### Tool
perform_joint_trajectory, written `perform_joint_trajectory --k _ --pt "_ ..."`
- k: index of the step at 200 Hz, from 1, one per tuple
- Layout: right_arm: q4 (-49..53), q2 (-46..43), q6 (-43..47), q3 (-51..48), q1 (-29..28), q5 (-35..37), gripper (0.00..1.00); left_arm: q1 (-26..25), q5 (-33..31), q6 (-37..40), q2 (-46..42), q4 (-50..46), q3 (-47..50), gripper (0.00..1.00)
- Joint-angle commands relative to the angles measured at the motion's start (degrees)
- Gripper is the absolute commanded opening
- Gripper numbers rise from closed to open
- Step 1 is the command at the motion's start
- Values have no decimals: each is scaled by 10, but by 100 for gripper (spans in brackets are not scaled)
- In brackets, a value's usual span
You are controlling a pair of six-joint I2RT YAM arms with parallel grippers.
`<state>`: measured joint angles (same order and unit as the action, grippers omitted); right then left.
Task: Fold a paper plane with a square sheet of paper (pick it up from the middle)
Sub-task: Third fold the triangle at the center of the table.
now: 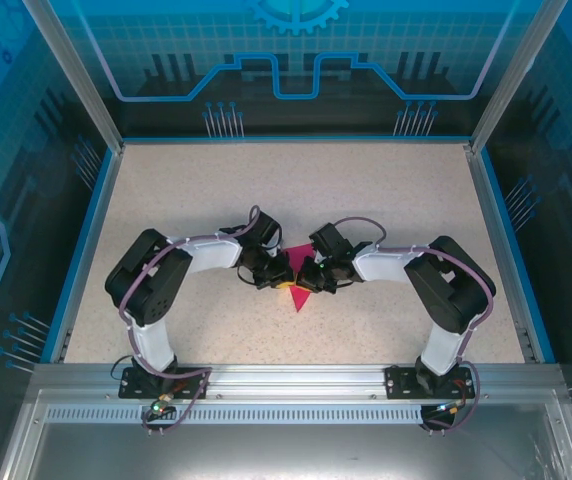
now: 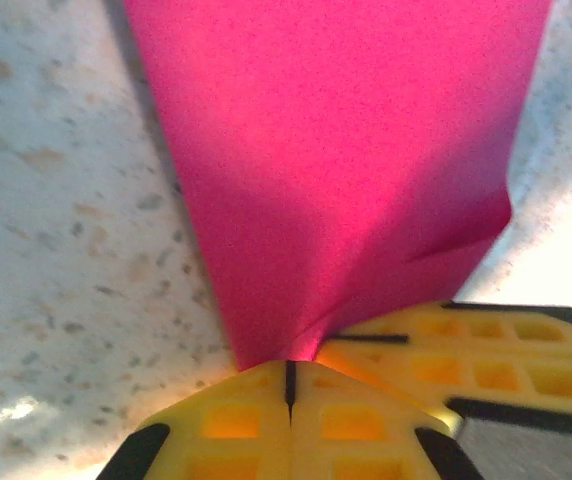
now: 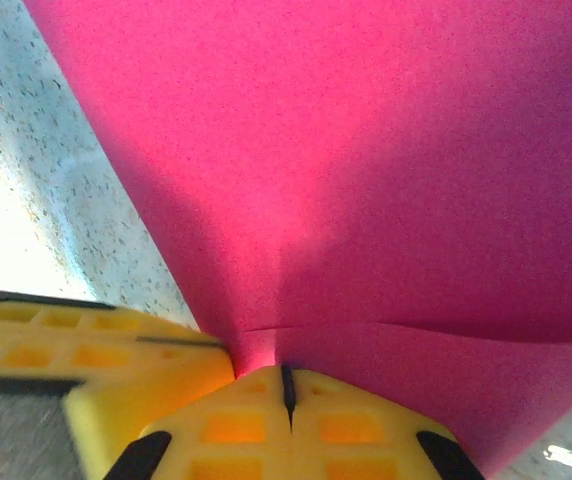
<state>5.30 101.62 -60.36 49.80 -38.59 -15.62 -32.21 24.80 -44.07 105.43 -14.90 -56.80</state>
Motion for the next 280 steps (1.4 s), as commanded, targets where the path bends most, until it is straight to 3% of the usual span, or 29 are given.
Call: perform_joint_trajectory --k 1,98,160,202,280 --pt "55 12 9 -29 -4 14 0 -9 -43 9 13 -31 -12 0" --pt "-27 -38 80 -64 5 -1 0 -29 -157 44 47 -160 -25 0" --pt "-59 -75 95 -147 47 47 0 -29 -179 42 61 -178 -20 0" --pt "-56 -121 124 -120 46 38 0 -29 -177 44 59 -177 -24 0" --pt "-78 -37 139 -61 22 12 0 -30 -177 45 59 -181 -31 0"
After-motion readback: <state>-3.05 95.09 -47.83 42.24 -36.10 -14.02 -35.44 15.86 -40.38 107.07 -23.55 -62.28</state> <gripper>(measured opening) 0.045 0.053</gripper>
